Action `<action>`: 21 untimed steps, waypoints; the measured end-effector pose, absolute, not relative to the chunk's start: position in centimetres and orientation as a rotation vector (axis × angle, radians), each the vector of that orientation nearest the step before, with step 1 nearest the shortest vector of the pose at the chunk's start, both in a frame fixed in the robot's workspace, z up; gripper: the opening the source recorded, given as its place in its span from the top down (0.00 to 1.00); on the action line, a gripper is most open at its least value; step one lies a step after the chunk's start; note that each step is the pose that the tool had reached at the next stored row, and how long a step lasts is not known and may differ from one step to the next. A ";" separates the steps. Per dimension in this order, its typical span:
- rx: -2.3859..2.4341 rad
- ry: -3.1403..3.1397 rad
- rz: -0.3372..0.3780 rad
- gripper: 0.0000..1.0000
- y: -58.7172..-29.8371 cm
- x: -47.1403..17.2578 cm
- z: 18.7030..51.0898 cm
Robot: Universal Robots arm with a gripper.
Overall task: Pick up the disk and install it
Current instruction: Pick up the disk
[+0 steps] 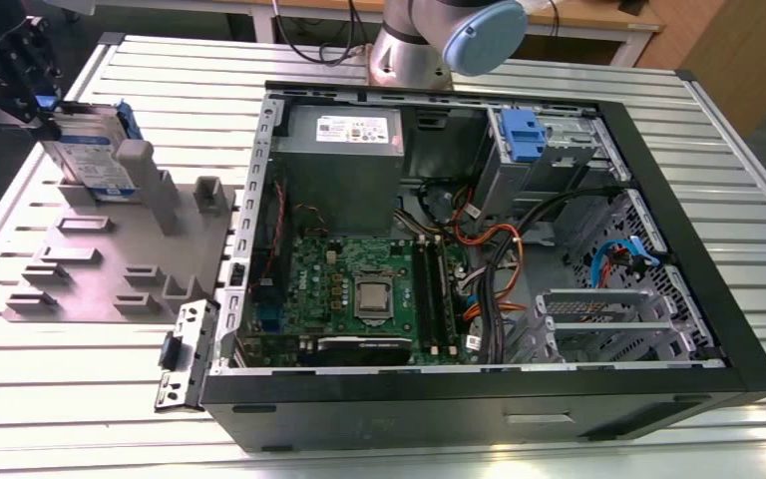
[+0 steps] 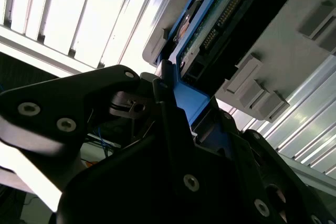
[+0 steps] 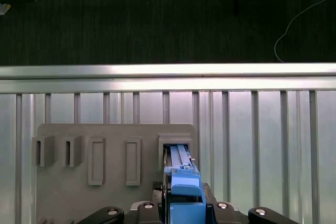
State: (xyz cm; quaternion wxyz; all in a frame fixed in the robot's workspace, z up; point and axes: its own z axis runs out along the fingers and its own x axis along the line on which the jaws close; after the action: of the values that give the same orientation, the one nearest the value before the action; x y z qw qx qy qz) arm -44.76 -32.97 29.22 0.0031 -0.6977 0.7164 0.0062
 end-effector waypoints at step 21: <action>-2.188 2.246 0.019 0.64 -33.0 -44.8 30.1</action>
State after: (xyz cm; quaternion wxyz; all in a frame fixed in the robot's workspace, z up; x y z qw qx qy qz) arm -44.76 -32.97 30.10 0.0031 -0.6977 0.7164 0.0061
